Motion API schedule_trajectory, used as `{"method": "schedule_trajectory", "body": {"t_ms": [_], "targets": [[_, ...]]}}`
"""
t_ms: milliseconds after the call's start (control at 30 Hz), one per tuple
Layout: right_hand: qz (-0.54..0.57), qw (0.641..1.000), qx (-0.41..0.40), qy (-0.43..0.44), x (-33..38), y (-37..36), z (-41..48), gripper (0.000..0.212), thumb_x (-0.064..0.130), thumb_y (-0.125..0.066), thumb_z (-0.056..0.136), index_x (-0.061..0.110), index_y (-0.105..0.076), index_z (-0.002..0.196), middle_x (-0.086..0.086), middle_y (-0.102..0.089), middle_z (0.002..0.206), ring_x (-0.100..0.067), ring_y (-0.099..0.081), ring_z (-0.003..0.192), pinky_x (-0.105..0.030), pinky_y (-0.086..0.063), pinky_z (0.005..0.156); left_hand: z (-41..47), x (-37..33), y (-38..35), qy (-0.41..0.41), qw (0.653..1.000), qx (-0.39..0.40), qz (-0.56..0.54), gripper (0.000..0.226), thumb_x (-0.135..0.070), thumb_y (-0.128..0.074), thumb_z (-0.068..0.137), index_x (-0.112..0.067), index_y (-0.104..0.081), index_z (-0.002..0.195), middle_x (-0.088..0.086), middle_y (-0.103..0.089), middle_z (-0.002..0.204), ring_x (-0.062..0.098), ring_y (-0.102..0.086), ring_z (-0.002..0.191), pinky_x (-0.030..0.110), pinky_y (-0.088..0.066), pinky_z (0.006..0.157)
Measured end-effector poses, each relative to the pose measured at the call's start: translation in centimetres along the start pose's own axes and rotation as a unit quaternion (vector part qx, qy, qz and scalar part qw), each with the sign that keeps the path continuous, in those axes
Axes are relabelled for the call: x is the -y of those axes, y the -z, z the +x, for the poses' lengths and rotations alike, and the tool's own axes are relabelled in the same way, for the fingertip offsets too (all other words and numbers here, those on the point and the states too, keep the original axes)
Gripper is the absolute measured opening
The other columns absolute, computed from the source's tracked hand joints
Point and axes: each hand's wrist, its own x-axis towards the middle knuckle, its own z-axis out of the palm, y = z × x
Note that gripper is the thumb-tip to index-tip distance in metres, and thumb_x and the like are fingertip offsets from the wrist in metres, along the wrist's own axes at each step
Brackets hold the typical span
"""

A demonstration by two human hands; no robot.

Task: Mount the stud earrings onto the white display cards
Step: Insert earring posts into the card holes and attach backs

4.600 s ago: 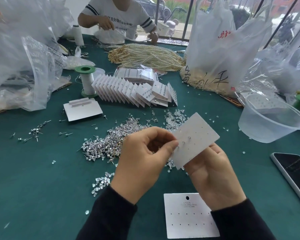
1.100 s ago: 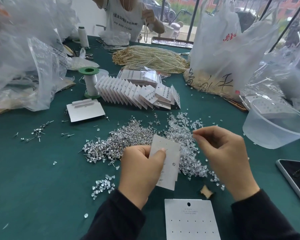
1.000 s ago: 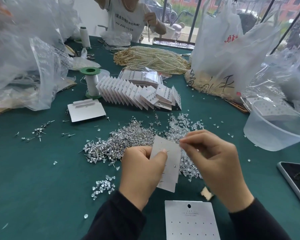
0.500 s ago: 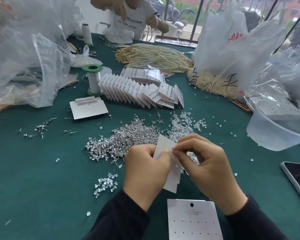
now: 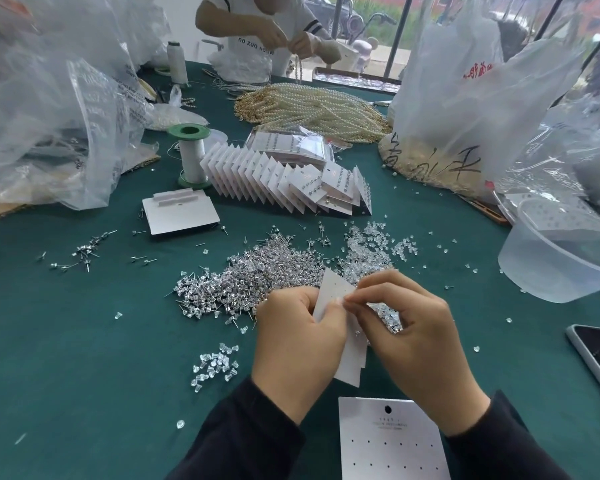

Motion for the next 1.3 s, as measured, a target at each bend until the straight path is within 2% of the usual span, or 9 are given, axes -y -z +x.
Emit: {"method": "schedule_trajectory", "body": {"t_ms": [233, 333, 600, 800, 1000, 1100, 1200, 1267, 1300], "targets": [[0.019, 1.0, 0.01, -0.018, 0.1, 0.4, 0.0, 0.008, 0.006, -0.067, 0.075, 0.006, -0.074, 0.078, 0.001, -0.065, 0.082, -0.006, -0.062, 0.079, -0.016, -0.05, 0.071, 0.0, -0.1, 0.0, 0.018, 0.998, 0.039, -0.043, 0.032, -0.029, -0.052, 0.069, 0.001, -0.055, 0.058, 0.009, -0.049, 0.048, 0.016, -0.042, 0.047, 0.038, -0.036, 0.046], [0.018, 1.0, 0.009, -0.009, 0.2, 0.4, -0.1, 0.007, 0.007, -0.066, 0.075, 0.004, -0.071, 0.079, -0.001, -0.066, 0.081, -0.008, -0.062, 0.077, -0.021, -0.052, 0.07, 0.1, -0.3, 0.0, 0.028, 0.998, 0.031, -0.042, 0.036, -0.031, -0.053, 0.067, 0.004, -0.056, 0.057, 0.025, -0.053, 0.055, 0.019, -0.045, 0.049, 0.042, -0.041, 0.045], [-0.005, 1.0, 0.003, 0.011, 0.5, 0.1, -0.1, 0.003, 0.002, -0.063, 0.074, 0.003, -0.066, 0.073, -0.001, -0.063, 0.075, -0.008, -0.058, 0.073, -0.021, -0.05, 0.066, 0.0, -0.3, 0.1, 0.001, 0.999, 0.036, -0.008, 0.032, -0.022, -0.06, 0.077, 0.005, -0.06, 0.059, 0.026, -0.059, 0.061, 0.019, -0.047, 0.049, 0.04, -0.043, 0.046], [-0.007, 1.0, 0.019, 0.013, 0.5, 0.1, -0.2, 0.004, 0.003, -0.061, 0.076, 0.005, -0.065, 0.076, 0.001, -0.06, 0.077, -0.008, -0.057, 0.072, -0.019, -0.048, 0.066, 0.0, -0.4, 0.0, 0.022, 0.997, 0.041, -0.063, 0.036, -0.027, -0.053, 0.065, 0.008, -0.06, 0.063, 0.031, -0.059, 0.066, 0.023, -0.048, 0.052, 0.048, -0.045, 0.048], [-0.002, 1.0, -0.003, 0.018, 0.3, 0.2, 0.0, 0.006, 0.0, -0.058, 0.078, 0.003, -0.063, 0.077, -0.002, -0.06, 0.078, -0.01, -0.057, 0.074, -0.018, -0.047, 0.069, 0.3, -0.8, 0.0, 0.082, 0.976, 0.081, -0.182, 0.047, -0.036, -0.063, 0.071, 0.006, -0.05, 0.054, 0.012, -0.043, 0.054, 0.021, -0.039, 0.052, 0.033, -0.032, 0.053], [0.052, 0.997, -0.044, -0.034, 0.0, 1.0, 0.4, 0.01, -0.002, -0.06, 0.083, 0.008, -0.061, 0.08, -0.003, -0.061, 0.081, -0.012, -0.058, 0.078, -0.018, -0.046, 0.074, 0.5, -1.6, 0.7, 0.125, 0.942, 0.155, -0.27, 0.051, -0.055, -0.053, 0.077, -0.008, -0.067, 0.064, 0.006, -0.065, 0.059, 0.017, -0.059, 0.054, 0.024, -0.048, 0.049], [0.163, 0.973, -0.102, -0.127, -0.3, 1.8, 0.7, 0.021, -0.006, -0.055, 0.087, 0.014, -0.061, 0.083, -0.008, -0.065, 0.087, -0.016, -0.063, 0.082, -0.024, -0.052, 0.073, 0.9, -0.5, 0.9, 0.025, 0.997, 0.002, -0.066, 0.022, -0.033, -0.059, 0.085, -0.015, -0.07, 0.077, 0.0, -0.068, 0.064, 0.003, -0.058, 0.055, 0.014, -0.048, 0.056], [0.269, 0.934, -0.132, -0.193, -0.4, 2.4, 0.9, 0.029, -0.008, -0.055, 0.085, 0.019, -0.063, 0.083, -0.006, -0.069, 0.088, -0.022, -0.067, 0.083, -0.033, -0.055, 0.069, 1.1, 0.0, 1.2, -0.029, 0.988, -0.103, 0.114, 0.009, -0.017, -0.062, 0.083, -0.017, -0.071, 0.083, -0.007, -0.064, 0.071, 0.0, -0.054, 0.059, 0.008, -0.039, 0.06], [0.314, 0.914, -0.14, -0.217, -0.5, 2.5, 1.0, 0.028, -0.007, -0.058, 0.08, 0.021, -0.064, 0.082, -0.002, -0.07, 0.086, -0.021, -0.068, 0.081, -0.034, -0.056, 0.068, 1.2, 0.3, 1.2, -0.033, 0.979, -0.098, 0.173, 0.011, -0.014, -0.061, 0.083, -0.017, -0.071, 0.088, -0.004, -0.064, 0.08, 0.001, -0.054, 0.067, 0.01, -0.038, 0.066]]}}
